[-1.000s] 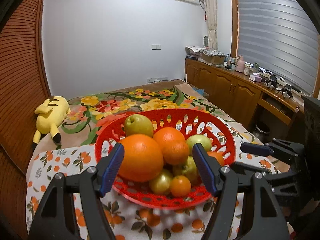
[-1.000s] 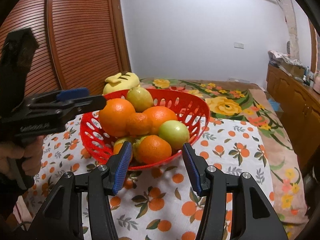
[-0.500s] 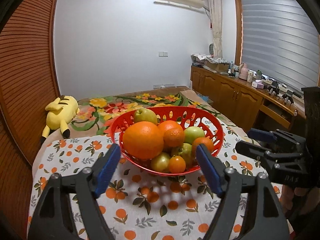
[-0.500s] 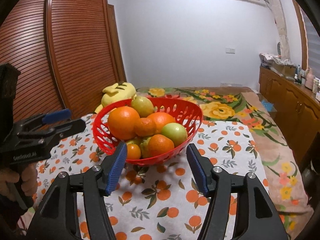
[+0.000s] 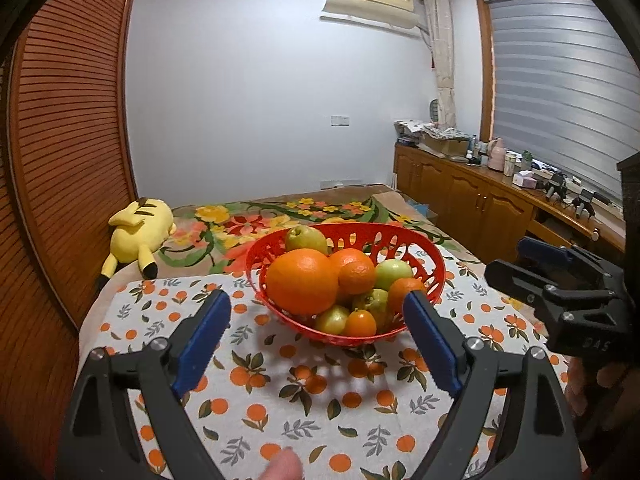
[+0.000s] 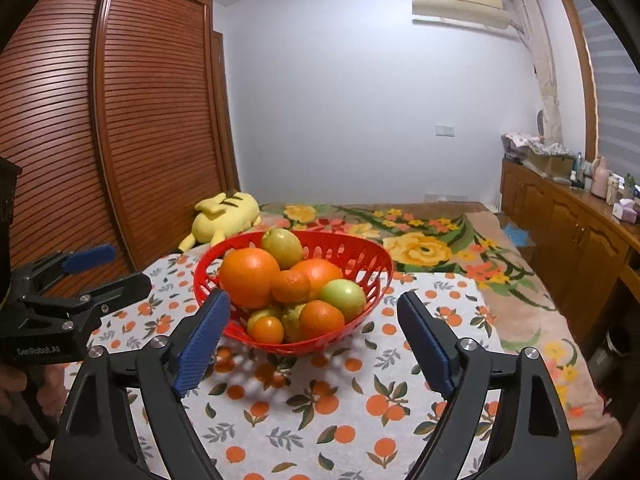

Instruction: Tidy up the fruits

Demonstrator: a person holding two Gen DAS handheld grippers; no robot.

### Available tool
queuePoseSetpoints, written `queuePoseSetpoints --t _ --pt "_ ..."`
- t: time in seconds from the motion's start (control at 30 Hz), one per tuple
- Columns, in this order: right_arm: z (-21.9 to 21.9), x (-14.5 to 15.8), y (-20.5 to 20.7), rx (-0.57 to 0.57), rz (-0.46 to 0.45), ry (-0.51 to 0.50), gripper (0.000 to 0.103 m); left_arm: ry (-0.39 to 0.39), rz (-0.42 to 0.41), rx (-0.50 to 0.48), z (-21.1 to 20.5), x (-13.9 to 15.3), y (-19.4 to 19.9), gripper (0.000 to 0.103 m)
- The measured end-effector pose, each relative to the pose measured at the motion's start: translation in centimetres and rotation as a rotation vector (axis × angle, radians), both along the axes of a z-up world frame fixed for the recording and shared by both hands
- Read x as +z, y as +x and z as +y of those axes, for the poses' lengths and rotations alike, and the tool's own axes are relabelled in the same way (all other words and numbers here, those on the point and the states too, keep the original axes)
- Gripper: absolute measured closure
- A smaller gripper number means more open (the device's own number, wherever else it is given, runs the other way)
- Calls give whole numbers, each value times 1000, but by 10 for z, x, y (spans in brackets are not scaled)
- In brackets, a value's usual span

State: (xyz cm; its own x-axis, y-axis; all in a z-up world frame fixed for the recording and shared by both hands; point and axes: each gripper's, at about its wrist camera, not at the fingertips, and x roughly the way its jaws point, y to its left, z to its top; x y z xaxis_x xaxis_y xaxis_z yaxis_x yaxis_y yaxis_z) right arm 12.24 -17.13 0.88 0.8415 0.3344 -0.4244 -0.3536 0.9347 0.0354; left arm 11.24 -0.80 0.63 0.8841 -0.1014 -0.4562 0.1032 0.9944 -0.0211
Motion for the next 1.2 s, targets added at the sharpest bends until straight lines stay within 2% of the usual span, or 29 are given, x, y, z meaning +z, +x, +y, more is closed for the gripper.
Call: queuePoseSetpoints --t 0.1,0.5,1.2 --pt "0 2 -4 0 -8 3 15 16 -2 17 -2 0 -5 14" --pt "3 -2 -12 -18 -2 6 15 -14 -14 32 9 1 -23 14" --pt "1 -6 -14 -27 5 5 15 -16 -1 44 14 -4 -27 14"
